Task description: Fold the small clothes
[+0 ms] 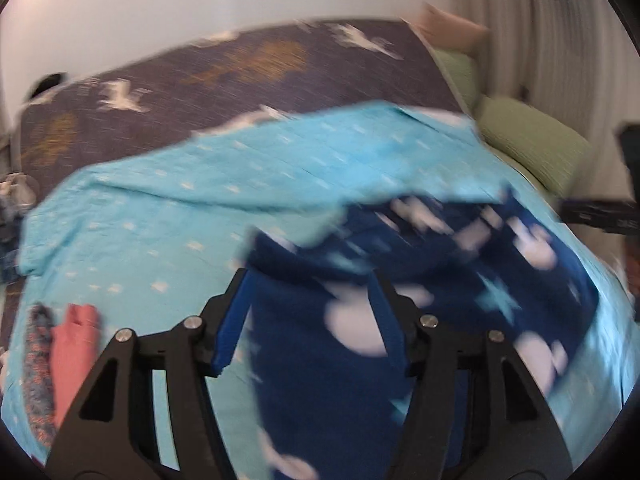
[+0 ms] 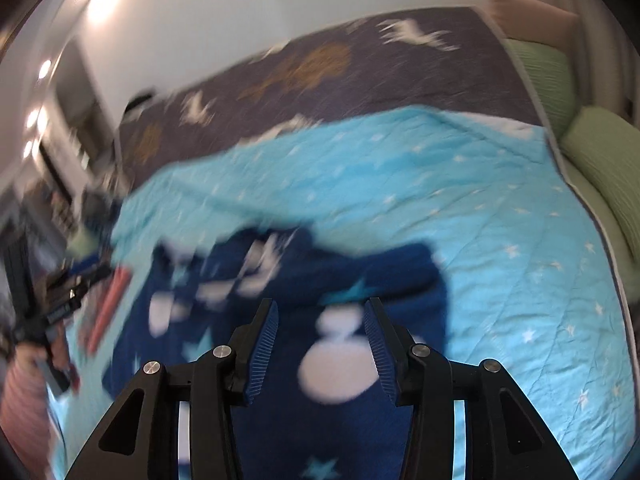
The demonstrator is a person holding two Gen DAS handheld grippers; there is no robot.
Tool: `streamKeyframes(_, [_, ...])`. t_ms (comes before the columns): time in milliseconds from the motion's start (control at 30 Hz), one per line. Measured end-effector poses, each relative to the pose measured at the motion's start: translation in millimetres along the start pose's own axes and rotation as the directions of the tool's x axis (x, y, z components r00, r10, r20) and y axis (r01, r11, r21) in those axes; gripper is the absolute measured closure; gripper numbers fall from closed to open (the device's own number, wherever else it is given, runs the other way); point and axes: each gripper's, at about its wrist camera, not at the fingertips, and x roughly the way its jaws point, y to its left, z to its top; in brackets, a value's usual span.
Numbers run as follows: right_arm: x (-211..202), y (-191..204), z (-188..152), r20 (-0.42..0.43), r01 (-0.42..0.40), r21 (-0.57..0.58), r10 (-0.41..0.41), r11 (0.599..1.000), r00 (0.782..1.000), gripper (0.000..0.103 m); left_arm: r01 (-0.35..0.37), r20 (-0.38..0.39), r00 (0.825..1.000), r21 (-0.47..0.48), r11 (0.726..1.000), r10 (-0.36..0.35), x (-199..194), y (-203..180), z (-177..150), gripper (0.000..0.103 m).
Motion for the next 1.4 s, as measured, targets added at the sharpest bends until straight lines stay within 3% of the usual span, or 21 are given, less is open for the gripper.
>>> streamKeyframes(33, [6.9, 9.2, -5.4, -0.029, -0.002, -0.031, 0.001, 1.0, 1.0, 0.057, 0.018, -0.029, 0.999, 0.025, 1.0, -0.018, 5.1, -9.0, -6.0, 0.042])
streamKeyframes(133, [33.0, 34.2, -16.2, -0.085, -0.006, -0.1, -0.002, 0.995, 0.996, 0.057, -0.036, -0.075, 0.996, 0.127, 0.991, 0.046, 31.0, -36.7, -17.9, 0.042])
streamKeyframes(200, [51.7, 42.9, -13.6, -0.095, -0.013, -0.1, 0.003, 0.995, 0.995, 0.057, -0.035, -0.103, 0.993, 0.152, 0.988, 0.051, 49.9, -47.6, -17.3, 0.042])
streamKeyframes(300, [75.0, 45.8, -4.3, -0.11, -0.036, -0.073, 0.027, 0.997, 0.994, 0.057, -0.03, -0.122, 0.991, 0.131, 0.991, 0.046, 75.8, -54.3, -3.7, 0.042])
streamKeyframes(433, [104.1, 38.6, 17.0, -0.096, 0.04, -0.062, -0.046, 0.997, 0.994, 0.057, -0.122, -0.091, 0.987, 0.096, 0.988, 0.131, 107.5, -40.2, 26.2, 0.042])
streamKeyframes(567, [126.5, 0.7, 43.5, -0.039, 0.232, 0.053, -0.23, 0.971, 0.972, 0.057, -0.291, -0.125, 0.95, -0.007, 0.957, 0.288, 141.1, -0.9, 36.2, 0.042])
streamKeyframes(633, [135.9, -22.9, 42.9, -0.071, 0.241, 0.139, -0.233, 0.961, 0.97, 0.057, -0.323, -0.192, 0.934, -0.102, 0.941, 0.3, 152.9, 26.2, 30.6, 0.042])
streamKeyframes(733, [134.6, -47.5, 29.4, -0.086, 0.168, 0.256, -0.151, 0.952, 0.985, 0.057, -0.266, -0.22, 0.953, -0.28, 0.922, 0.209, 146.7, 63.2, 17.4, 0.042])
streamKeyframes(833, [100.3, -62.9, 17.6, -0.023, 0.118, 0.315, -0.117, 0.942, 0.993, 0.057, -0.202, -0.194, 0.972, -0.391, 0.898, 0.135, 114.6, 88.4, 4.0, 0.042])
streamKeyframes(967, [36.5, -77.7, -11.1, 0.023, 0.059, 0.296, -0.069, 0.953, 0.997, 0.054, -0.085, -0.138, 0.99, -0.384, 0.919, 0.034, 49.3, 96.2, -28.3, 0.039])
streamKeyframes(1000, [17.7, -83.4, -24.0, 0.031, 0.044, 0.291, -0.056, 0.956, 0.998, 0.048, -0.064, -0.136, 0.991, -0.356, 0.932, 0.016, 34.0, 92.5, -41.7, 0.028])
streamKeyframes(1033, [-3.3, -90.4, -41.8, 0.033, 0.026, 0.29, -0.037, 0.957, 0.999, 0.042, -0.037, -0.146, 0.989, -0.326, 0.945, -0.011, 19.5, 88.3, -57.6, 0.015])
streamKeyframes(1067, [-16.2, -95.0, -54.2, 0.026, 0.012, 0.293, -0.02, 0.956, 0.999, 0.04, 0.003, -0.158, 0.986, -0.315, 0.949, -0.056, 12.2, 86.7, -70.9, 0.012])
streamKeyframes(1100, [-26.5, -100.8, -67.2, 0.015, -0.01, 0.302, 0.005, 0.953, 1.0, 0.035, 0.055, -0.179, 0.977, -0.315, 0.947, -0.116, 6.8, 83.2, -85.6, 0.011])
streamKeyframes(1167, [-44.0, -110.3, -99.4, -0.023, -0.062, 0.331, 0.073, 0.942, 0.997, 0.032, 0.128, -0.248, 0.943, -0.349, 0.928, -0.223, 3.2, 73.7, -116.5, 0.011])
streamKeyframes(1267, [-49.6, -113.1, -138.3, -0.073, -0.111, 0.388, 0.151, 0.915, 0.986, 0.031, 0.165, -0.285, 0.915, -0.378, 0.911, -0.284, 2.8, 55.2, -143.1, 0.011])
streamKeyframes(1400, [-36.9, -96.1, -169.4, -0.086, -0.236, 0.467, 0.31, 0.852, 0.947, 0.031, 0.196, -0.238, 0.92, -0.406, 0.893, -0.31, 0.9, 38.8, -153.3, 0.011])
